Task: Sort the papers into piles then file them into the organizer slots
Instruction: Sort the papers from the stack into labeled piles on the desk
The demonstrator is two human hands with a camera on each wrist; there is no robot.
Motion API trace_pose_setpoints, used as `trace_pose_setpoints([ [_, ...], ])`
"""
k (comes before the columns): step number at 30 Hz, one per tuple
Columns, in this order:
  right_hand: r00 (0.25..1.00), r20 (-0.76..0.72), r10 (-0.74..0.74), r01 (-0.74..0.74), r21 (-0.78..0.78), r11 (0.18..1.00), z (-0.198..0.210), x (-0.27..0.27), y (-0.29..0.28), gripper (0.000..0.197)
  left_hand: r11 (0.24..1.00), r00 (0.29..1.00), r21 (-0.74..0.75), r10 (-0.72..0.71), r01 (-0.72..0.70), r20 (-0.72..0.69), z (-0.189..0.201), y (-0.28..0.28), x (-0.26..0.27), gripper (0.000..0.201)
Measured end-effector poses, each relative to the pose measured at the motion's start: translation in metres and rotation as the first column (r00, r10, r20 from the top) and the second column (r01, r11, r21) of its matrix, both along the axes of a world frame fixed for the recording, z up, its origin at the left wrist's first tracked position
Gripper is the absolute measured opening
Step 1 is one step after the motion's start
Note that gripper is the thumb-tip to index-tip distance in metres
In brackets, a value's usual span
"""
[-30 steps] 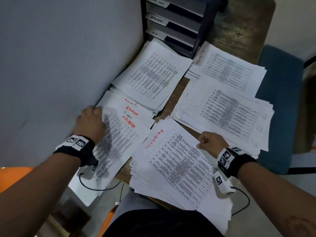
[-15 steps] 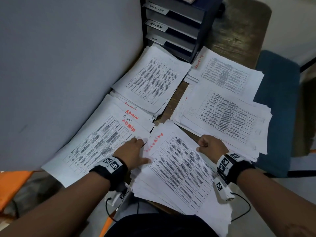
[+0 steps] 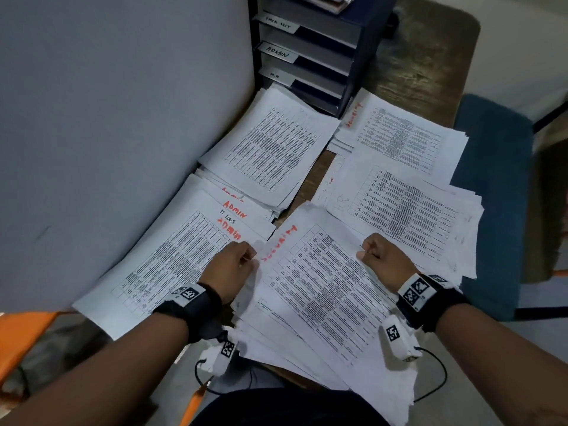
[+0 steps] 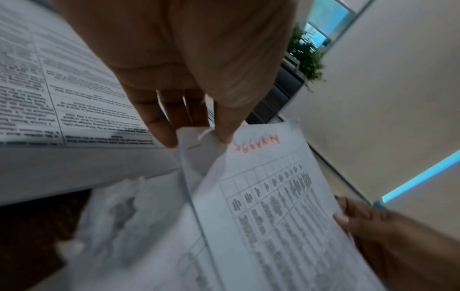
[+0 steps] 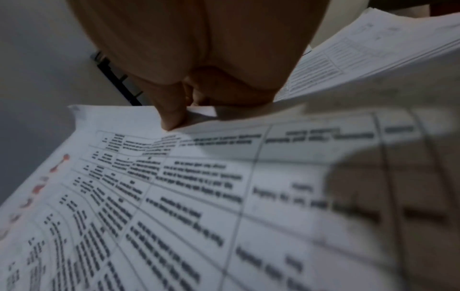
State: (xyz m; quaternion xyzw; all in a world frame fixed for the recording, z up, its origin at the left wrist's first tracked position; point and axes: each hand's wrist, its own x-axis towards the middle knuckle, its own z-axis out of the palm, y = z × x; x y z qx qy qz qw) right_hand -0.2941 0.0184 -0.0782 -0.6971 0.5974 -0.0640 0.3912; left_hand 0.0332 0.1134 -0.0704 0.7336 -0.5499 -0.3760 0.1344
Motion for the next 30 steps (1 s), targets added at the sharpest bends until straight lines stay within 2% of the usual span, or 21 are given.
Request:
trace_pose_setpoints([
  [2, 0.998, 0.051, -0.047, 0.044, 0.060, 0.997, 0.002, 0.001, -0.001, 0.021, 0.998, 0.996, 0.005, 0.059, -0.059, -0.073, 0.001, -0.002, 0.003, 0.010],
  [4, 0.988, 0.106, -0.110, 0.089, 0.187, 0.978, 0.001, -0.002, -0.002, 0.022, 0.994, 0.981, 0.018, 0.112, -0.111, -0.156, -0.001, -0.005, 0.008, 0.014],
  [6, 0.988, 0.106, -0.115, 0.084, 0.262, 0.961, 0.000, -0.008, -0.004, 0.026, 0.988, 0.965, 0.016, 0.154, -0.154, -0.215, 0.000, -0.010, 0.013, 0.015],
  [8, 0.986, 0.093, -0.138, 0.107, 0.283, 0.953, 0.004, -0.015, -0.009, 0.026, 0.979, 0.946, 0.008, 0.201, -0.206, -0.254, 0.003, -0.015, 0.017, 0.015],
  [11, 0.940, 0.140, -0.312, 0.263, 0.287, 0.921, 0.012, -0.026, -0.017, 0.029, 0.956, 0.915, -0.001, 0.279, -0.292, -0.290, 0.007, -0.026, 0.023, 0.013],
  [13, 0.856, 0.218, -0.469, 0.375, 0.361, 0.854, 0.010, -0.031, -0.022, 0.043, 0.930, 0.874, 0.017, 0.351, -0.367, -0.335, 0.007, -0.034, 0.027, 0.011],
  [14, 0.790, 0.271, -0.550, 0.415, 0.424, 0.805, 0.010, -0.032, -0.024, 0.053, 0.917, 0.855, 0.027, 0.382, -0.398, -0.349, 0.006, -0.038, 0.029, 0.011],
  [15, 0.715, 0.326, -0.618, 0.429, 0.494, 0.756, 0.007, -0.031, -0.023, 0.067, 0.902, 0.831, 0.043, 0.414, -0.430, -0.371, 0.005, -0.041, 0.030, 0.010],
  [17, 0.577, 0.441, -0.688, 0.355, 0.622, 0.697, 0.004, -0.031, -0.020, 0.097, 0.863, 0.763, 0.080, 0.480, -0.498, -0.432, 0.005, -0.050, 0.030, 0.009],
  [18, 0.518, 0.481, -0.707, 0.296, 0.675, 0.676, 0.006, -0.028, -0.016, 0.096, 0.845, 0.733, 0.099, 0.509, -0.526, -0.452, 0.004, -0.054, 0.030, 0.009],
  [19, 0.472, 0.518, -0.713, 0.225, 0.712, 0.666, 0.009, -0.024, -0.011, 0.084, 0.831, 0.712, 0.110, 0.528, -0.545, -0.462, 0.002, -0.057, 0.029, 0.008],
  [20, 0.457, 0.533, -0.712, 0.182, 0.728, 0.661, 0.010, -0.019, -0.006, 0.067, 0.824, 0.698, 0.115, 0.537, -0.555, -0.474, 0.002, -0.060, 0.028, 0.007],
  [21, 0.505, 0.518, -0.690, 0.185, 0.716, 0.673, 0.009, -0.014, -0.001, 0.052, 0.825, 0.695, 0.115, 0.534, -0.553, -0.482, 0.001, -0.062, 0.026, 0.007],
  [23, 0.642, 0.353, -0.681, 0.384, 0.620, 0.684, -0.002, -0.010, 0.001, 0.037, 0.855, 0.722, 0.112, 0.491, -0.506, -0.487, 0.005, -0.066, 0.018, 0.007],
  [24, 0.646, 0.277, -0.711, 0.504, 0.545, 0.670, -0.007, -0.011, -0.005, 0.034, 0.874, 0.727, 0.130, 0.464, -0.468, -0.506, 0.009, -0.067, 0.013, 0.007],
  [26, 0.621, 0.237, -0.747, 0.623, 0.429, 0.654, -0.003, -0.016, -0.026, 0.032, 0.899, 0.708, 0.199, 0.432, -0.391, -0.559, 0.016, -0.068, 0.003, 0.010],
  [27, 0.588, 0.234, -0.774, 0.666, 0.402, 0.628, 0.003, -0.020, -0.040, 0.031, 0.919, 0.750, 0.211, 0.394, -0.334, -0.532, 0.016, -0.068, 0.001, 0.014],
  [28, 0.556, 0.230, -0.799, 0.705, 0.379, 0.600, 0.011, -0.026, -0.054, 0.030, 0.949, 0.836, 0.205, 0.311, -0.242, -0.452, 0.015, -0.066, -0.001, 0.021],
  [29, 0.547, 0.206, -0.811, 0.749, 0.311, 0.585, 0.019, -0.033, -0.067, 0.035, 0.970, 0.918, 0.207, 0.195, -0.129, -0.345, 0.013, -0.062, -0.001, 0.026],
  [30, 0.526, 0.195, -0.828, 0.793, 0.240, 0.560, 0.027, -0.041, -0.081, 0.044, 0.975, 0.970, 0.220, 0.076, -0.024, -0.231, 0.009, -0.058, -0.001, 0.030],
])
